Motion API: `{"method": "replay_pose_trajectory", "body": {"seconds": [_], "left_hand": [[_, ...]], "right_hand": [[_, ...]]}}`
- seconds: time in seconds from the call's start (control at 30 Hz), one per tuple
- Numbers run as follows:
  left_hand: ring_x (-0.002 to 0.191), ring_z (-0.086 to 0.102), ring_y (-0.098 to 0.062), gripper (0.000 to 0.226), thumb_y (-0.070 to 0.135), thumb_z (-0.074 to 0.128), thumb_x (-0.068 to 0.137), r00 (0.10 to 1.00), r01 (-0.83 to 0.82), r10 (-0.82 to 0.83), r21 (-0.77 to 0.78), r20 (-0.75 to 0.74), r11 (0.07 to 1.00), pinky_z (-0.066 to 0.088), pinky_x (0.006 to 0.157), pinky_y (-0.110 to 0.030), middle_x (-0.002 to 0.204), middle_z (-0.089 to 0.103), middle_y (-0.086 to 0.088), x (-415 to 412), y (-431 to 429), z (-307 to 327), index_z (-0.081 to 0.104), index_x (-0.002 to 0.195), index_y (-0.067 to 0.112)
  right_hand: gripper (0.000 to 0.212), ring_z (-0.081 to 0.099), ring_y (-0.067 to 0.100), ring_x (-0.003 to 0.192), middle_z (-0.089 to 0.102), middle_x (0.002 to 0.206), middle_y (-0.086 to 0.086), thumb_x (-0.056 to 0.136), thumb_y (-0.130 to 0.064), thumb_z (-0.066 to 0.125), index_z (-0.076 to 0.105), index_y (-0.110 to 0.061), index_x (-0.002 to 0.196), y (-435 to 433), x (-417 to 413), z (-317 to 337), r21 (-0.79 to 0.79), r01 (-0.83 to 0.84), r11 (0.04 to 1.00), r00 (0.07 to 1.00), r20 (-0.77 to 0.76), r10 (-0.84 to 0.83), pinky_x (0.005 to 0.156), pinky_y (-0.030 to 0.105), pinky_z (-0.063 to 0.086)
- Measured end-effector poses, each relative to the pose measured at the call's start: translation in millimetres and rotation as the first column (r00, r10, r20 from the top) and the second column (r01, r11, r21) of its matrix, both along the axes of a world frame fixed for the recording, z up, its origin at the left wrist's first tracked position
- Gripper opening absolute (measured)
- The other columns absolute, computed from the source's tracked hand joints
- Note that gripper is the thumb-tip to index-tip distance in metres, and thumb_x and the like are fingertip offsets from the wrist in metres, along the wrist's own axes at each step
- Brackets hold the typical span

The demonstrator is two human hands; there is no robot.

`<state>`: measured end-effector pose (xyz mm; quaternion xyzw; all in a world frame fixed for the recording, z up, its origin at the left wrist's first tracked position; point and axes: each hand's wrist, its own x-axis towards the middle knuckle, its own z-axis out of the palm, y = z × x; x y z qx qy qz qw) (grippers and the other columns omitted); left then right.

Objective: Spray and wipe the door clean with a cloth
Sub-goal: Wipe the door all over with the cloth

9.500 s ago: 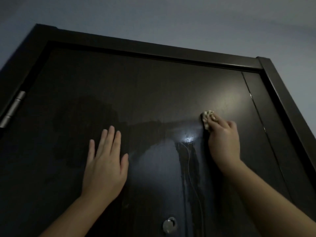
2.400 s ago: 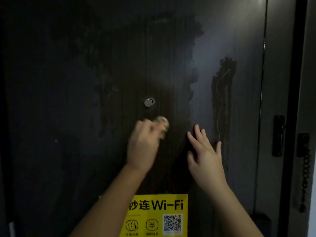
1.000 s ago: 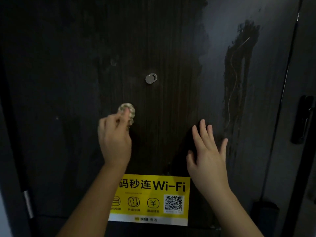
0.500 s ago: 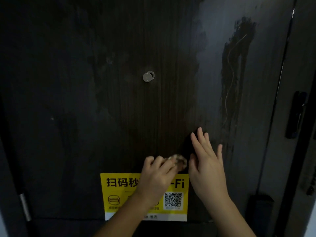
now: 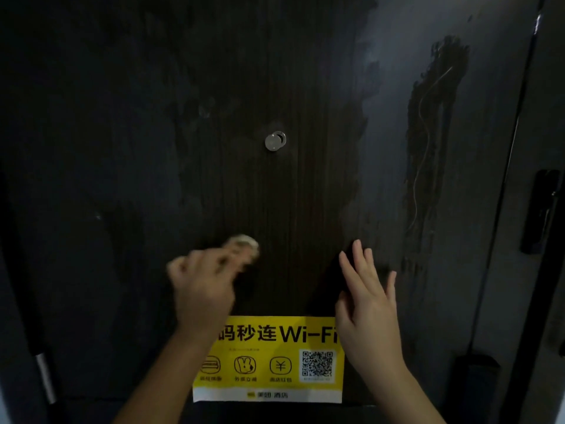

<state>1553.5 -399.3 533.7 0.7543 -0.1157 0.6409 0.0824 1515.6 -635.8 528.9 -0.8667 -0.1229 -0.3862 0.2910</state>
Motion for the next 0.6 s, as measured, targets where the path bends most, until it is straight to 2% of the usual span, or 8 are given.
{"method": "replay_pose_trajectory", "body": {"seconds": [0.07,0.1,0.13,0.2,0.27,0.4,0.5,0.6], "left_hand": [[0.085,0.051,-0.029,0.035,0.009,0.048,0.083,0.999,-0.023,0.030,-0.304,0.018,0.953,0.036,0.079,-0.046,0.097,0.060,-0.012,-3.5,16.3,1.9,0.067,0.113,0.016],[0.086,0.049,-0.028,0.035,0.007,0.051,0.082,0.999,-0.042,0.051,-0.385,0.014,0.922,0.036,0.080,-0.046,0.097,0.058,-0.013,-4.9,12.3,-2.4,0.068,0.112,0.013],[0.086,0.046,-0.027,0.036,0.002,0.055,0.079,0.998,-0.056,0.061,-0.374,0.003,0.926,0.034,0.080,-0.044,0.096,0.058,-0.013,-5.5,2.1,-10.1,0.069,0.112,0.012],[0.084,0.045,-0.022,0.041,-0.003,0.063,0.074,1.000,-0.025,0.024,-0.103,-0.011,0.994,0.030,0.079,-0.039,0.093,0.060,-0.008,-6.7,-23.5,-30.4,0.069,0.111,0.015],[0.083,0.044,-0.019,0.041,0.001,0.067,0.070,0.998,0.032,-0.026,0.114,-0.053,0.993,0.028,0.077,-0.036,0.090,0.064,-0.006,-6.3,-34.5,-42.3,0.072,0.108,0.017],[0.080,0.043,-0.017,0.036,0.012,0.048,0.082,0.990,0.065,-0.047,0.135,-0.129,0.989,0.029,0.075,-0.035,0.087,0.060,-0.001,-5.6,-52.2,-54.4,0.070,0.107,0.024],[0.080,0.041,-0.015,0.030,0.021,0.049,0.081,0.976,0.177,-0.094,0.456,-0.198,0.872,0.031,0.075,-0.036,0.087,0.057,0.004,-3.2,-77.2,-73.9,0.065,0.105,0.029],[0.085,0.042,-0.016,0.033,0.028,0.057,0.083,0.973,0.213,-0.066,0.745,-0.222,0.633,0.036,0.078,-0.037,0.099,0.057,0.007,2.9,-82.3,-85.8,0.064,0.114,0.032]], "right_hand": [[0.075,-0.010,-0.001,0.145,0.000,0.158,-0.017,0.088,-0.008,0.056,0.016,-0.033,0.146,2.7,0.7,-0.8,-0.010,0.015,1.000,1.000,-0.014,-0.015,0.118,0.042,-0.009],[0.075,-0.012,-0.001,0.145,-0.002,0.158,-0.017,0.088,-0.009,0.056,0.014,-0.033,0.146,3.7,0.9,-1.3,-0.016,0.021,1.000,1.000,-0.018,-0.021,0.118,0.043,-0.009],[0.075,-0.013,-0.001,0.145,-0.003,0.158,-0.016,0.089,-0.009,0.055,0.012,-0.034,0.146,4.4,1.3,-1.4,-0.019,0.023,1.000,1.000,-0.021,-0.023,0.119,0.044,-0.009],[0.075,-0.014,-0.001,0.144,-0.004,0.158,-0.016,0.089,-0.009,0.055,0.013,-0.032,0.147,5.2,1.5,-1.1,-0.021,0.020,1.000,1.000,-0.021,-0.020,0.119,0.044,-0.009],[0.075,-0.013,-0.002,0.144,-0.003,0.159,-0.016,0.089,-0.007,0.055,0.015,-0.031,0.149,4.5,1.0,-2.0,-0.030,0.021,0.999,1.000,-0.016,-0.022,0.118,0.043,-0.009],[0.077,-0.010,-0.002,0.145,-0.001,0.159,-0.015,0.088,-0.005,0.055,0.016,-0.029,0.149,-4.6,-0.4,-4.6,-0.075,0.020,0.997,1.000,-0.007,-0.020,0.119,0.045,-0.008],[0.079,-0.008,-0.002,0.145,0.001,0.159,-0.017,0.086,-0.002,0.055,0.016,-0.029,0.149,-12.0,0.4,-5.9,-0.100,0.008,0.995,1.000,0.005,-0.007,0.119,0.047,-0.006],[0.079,-0.006,0.000,0.146,0.003,0.159,-0.015,0.084,-0.003,0.055,0.019,-0.027,0.150,-17.6,1.9,-7.6,-0.146,0.023,0.989,1.000,0.018,-0.021,0.118,0.046,-0.007]]}}
